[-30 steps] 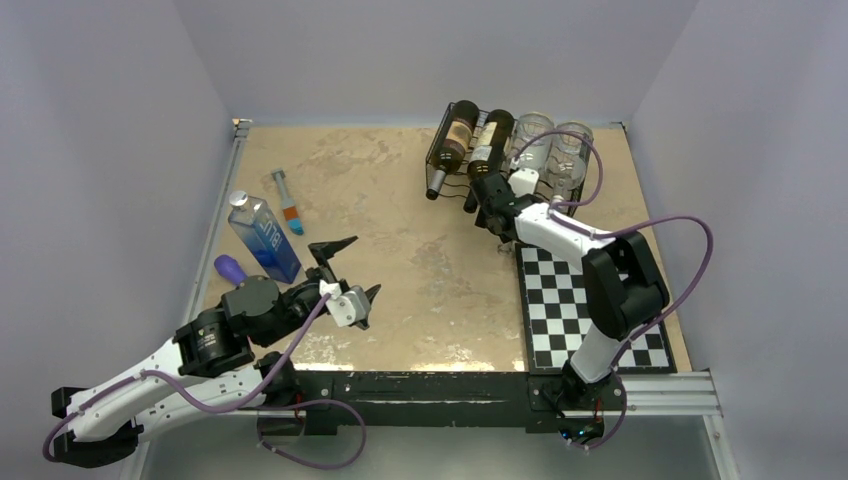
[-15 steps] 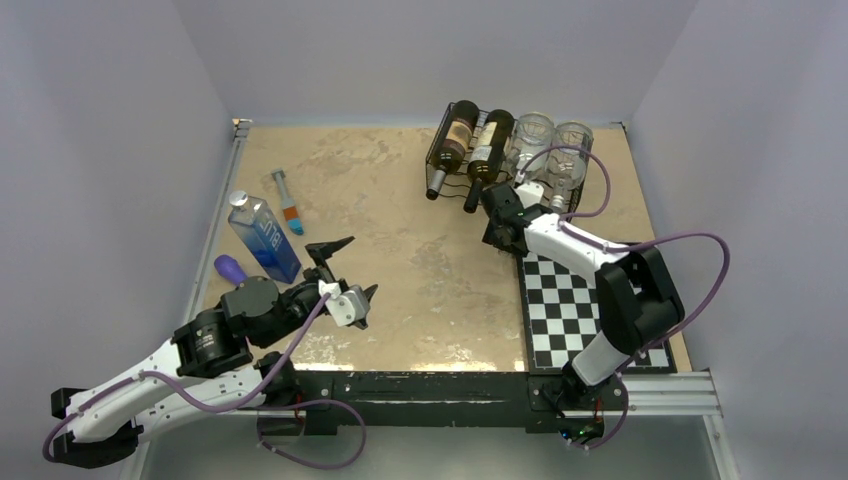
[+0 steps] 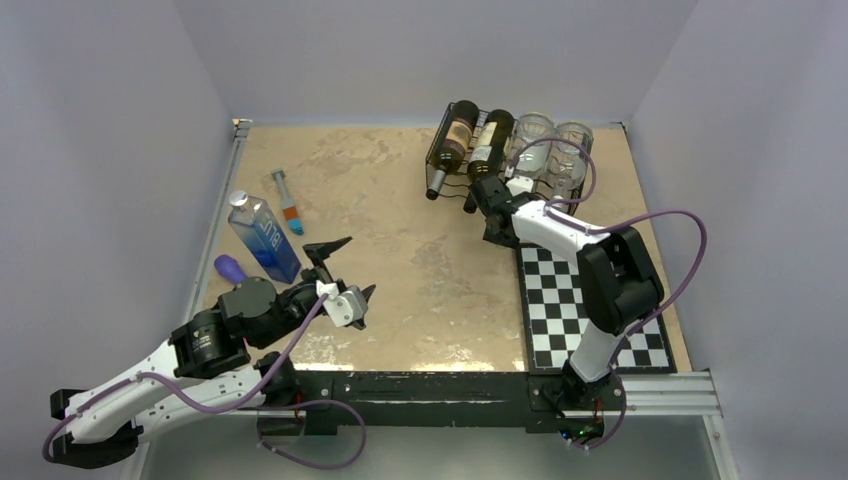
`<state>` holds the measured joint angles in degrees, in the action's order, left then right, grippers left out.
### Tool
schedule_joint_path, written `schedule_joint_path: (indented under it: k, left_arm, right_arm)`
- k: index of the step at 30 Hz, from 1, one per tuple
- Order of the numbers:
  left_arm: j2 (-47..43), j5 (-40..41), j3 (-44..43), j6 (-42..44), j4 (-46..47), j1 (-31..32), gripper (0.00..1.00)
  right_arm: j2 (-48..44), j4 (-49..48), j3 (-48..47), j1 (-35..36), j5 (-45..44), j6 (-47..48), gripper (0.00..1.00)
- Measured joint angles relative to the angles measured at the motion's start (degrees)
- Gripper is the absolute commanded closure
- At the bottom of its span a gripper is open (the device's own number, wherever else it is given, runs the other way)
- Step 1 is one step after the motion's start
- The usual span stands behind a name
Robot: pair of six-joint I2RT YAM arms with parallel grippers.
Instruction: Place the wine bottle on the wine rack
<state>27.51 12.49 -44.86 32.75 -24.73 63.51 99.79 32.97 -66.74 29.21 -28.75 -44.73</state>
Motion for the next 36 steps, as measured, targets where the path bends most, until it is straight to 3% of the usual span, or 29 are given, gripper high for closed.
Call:
schedule_joint_path:
  k: [10,11,15,17,18,27,36]
  left_arm:
    - [0.0,0.3,-1.0,0.0,-0.5,0.0,0.01]
    - [0.0,0.3,-1.0,0.0,-0.6,0.0,0.01]
    - [0.0,0.4,-1.0,0.0,-0.7,0.0,0.01]
    - [0.0,0.4,-1.0,0.0,-0.7,0.0,0.01]
    - [0.0,0.4,-1.0,0.0,-0.7,0.0,0.01]
    - [0.0,0.5,-1.0,0.0,-0.7,0.0,0.01]
    - [-0.7,4.0,-1.6,-2.3,-0.2,0.0,0.01]
  right_arm:
    - [2.9,4.2,-4.0,-0.9,-1.6,1.2,0.98]
    - [3.0,4.6,-4.2,-0.9,-1.7,1.2,0.9]
    - [3.3,6.3,-5.3,-0.9,-1.7,0.7,0.41]
    - [3.3,6.4,-5.4,-0.9,-1.8,0.6,0.25]
    - [3.1,6.2,-5.3,-0.9,-1.9,0.7,0.22]
    - [-8.1,4.3,-2.3,-1.0,-1.3,2.4,0.11]
    - [-21.7,6.9,-2.3,2.8,0.3,4.0,0.1]
